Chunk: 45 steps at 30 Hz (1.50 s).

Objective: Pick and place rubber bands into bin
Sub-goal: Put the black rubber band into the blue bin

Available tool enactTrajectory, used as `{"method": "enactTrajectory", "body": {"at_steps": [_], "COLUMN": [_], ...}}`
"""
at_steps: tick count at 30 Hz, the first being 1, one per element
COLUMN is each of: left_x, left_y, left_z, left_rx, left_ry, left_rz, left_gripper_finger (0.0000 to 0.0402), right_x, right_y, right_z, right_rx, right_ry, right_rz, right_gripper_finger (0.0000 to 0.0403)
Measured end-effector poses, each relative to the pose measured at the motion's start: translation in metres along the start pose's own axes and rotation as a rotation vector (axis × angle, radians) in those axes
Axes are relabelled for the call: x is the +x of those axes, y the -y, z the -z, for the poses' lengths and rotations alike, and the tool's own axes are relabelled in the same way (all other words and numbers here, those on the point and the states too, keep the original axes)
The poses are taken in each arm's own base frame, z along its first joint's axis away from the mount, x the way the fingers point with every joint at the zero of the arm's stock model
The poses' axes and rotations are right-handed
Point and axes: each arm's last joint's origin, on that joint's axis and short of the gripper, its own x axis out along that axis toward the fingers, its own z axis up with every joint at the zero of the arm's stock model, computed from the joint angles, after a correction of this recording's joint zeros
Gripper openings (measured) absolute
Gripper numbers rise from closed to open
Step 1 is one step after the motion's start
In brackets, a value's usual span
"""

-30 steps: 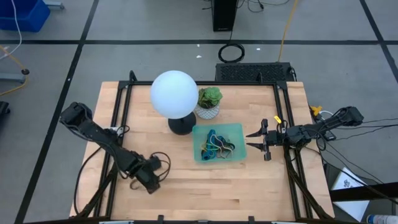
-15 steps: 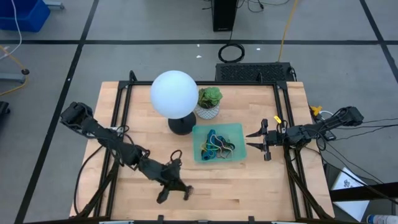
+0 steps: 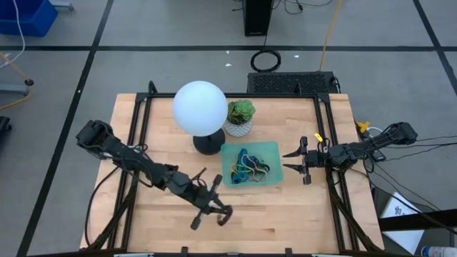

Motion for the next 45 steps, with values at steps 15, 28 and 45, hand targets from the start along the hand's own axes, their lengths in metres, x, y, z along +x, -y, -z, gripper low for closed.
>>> {"method": "enactTrajectory", "body": {"at_steps": [15,28,45], "left_x": [0.077,0.092,0.089], "left_y": [-0.055,-0.115,-0.147], "left_z": [0.003,0.017,0.08], "left_rx": [0.085,0.075,-0.092], "left_ry": [-0.336,-0.377,-0.581], "left_rz": [-0.294,-0.508,-0.675], "left_gripper_finger": [0.0009,0.0007,0.0007], "right_x": [0.0,0.0,0.0], "right_y": [0.0,0.0,0.0], "right_z": [0.001,0.002,0.002], "right_rx": [-0.007,-0.009,-0.01], "right_ry": [-0.013,-0.016,-0.02], "right_rz": [-0.001,-0.001,-0.002], "right_gripper_finger": [0.0141,0.0141,0.0141]}}
